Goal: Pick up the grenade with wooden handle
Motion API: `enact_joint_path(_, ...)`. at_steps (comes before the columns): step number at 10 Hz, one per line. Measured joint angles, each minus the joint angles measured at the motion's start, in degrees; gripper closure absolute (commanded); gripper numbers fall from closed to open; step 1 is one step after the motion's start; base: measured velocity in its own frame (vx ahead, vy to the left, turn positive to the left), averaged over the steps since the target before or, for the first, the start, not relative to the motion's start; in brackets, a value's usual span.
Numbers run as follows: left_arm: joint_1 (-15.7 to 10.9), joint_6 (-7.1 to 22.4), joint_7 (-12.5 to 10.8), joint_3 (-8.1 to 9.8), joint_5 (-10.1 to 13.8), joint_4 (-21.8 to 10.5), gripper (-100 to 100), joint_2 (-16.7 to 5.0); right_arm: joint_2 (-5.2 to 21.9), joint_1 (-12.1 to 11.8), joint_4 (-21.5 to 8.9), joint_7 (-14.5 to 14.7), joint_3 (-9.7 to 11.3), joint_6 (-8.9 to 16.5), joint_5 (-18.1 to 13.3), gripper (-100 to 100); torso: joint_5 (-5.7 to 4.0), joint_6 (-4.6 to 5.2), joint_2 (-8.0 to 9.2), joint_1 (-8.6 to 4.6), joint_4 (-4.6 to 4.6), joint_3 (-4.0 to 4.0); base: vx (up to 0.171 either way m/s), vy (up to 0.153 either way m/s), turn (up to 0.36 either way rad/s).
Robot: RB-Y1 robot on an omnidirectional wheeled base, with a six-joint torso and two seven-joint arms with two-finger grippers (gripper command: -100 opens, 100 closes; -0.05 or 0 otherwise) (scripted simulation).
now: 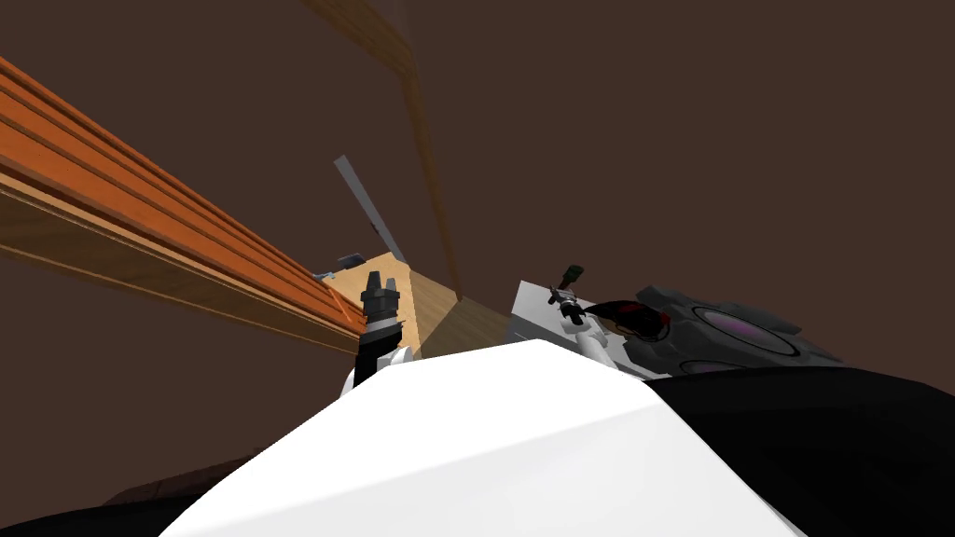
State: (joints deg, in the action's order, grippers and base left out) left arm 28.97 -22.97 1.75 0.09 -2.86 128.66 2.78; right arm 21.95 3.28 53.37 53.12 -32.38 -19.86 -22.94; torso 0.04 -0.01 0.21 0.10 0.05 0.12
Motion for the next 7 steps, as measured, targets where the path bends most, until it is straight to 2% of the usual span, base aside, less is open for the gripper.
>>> enact_joint_path(1,0.01,0.00,0.00,0.00,0.00,0.00,0,0.00,0.75,0.52,-1.47,0.68,-0.37,-0.47,0.81,-100,-0.01,0.03,0.01,-0.02,0.00,0.00,-0.034,0.002,0.004)
enact_joint_path(2,0.01,0.00,0.00,0.01,0.00,0.00,0,0.00,1.02,0.92,-3.47,1.05,-0.60,-0.79,1.05,-100,-0.03,0.05,-0.06,-0.10,-0.02,-0.03,-0.049,0.021,0.226)
enact_joint_path(4,0.01,0.00,0.00,0.01,0.00,0.00,0,0.00,3.47,2.82,-9.31,3.08,-2.15,-3.36,3.23,-100,-0.03,0.04,-0.04,-0.06,-0.02,-0.02,-0.065,0.025,0.194)
enact_joint_path(5,0.00,0.00,0.00,0.00,0.00,0.00,0,0.00,4.61,3.07,-9.38,3.61,-2.45,-2.87,4.65,-100,0.00,0.00,0.03,-0.02,0.01,0.02,-0.066,0.025,0.143)
enact_joint_path(7,0.02,0.00,0.00,0.01,0.00,0.00,0,0.00,5.76,4.07,-12.39,4.75,-3.24,-3.86,5.77,-100,-0.03,0.06,-0.08,-0.10,-0.02,-0.04,-0.012,0.004,-0.008)
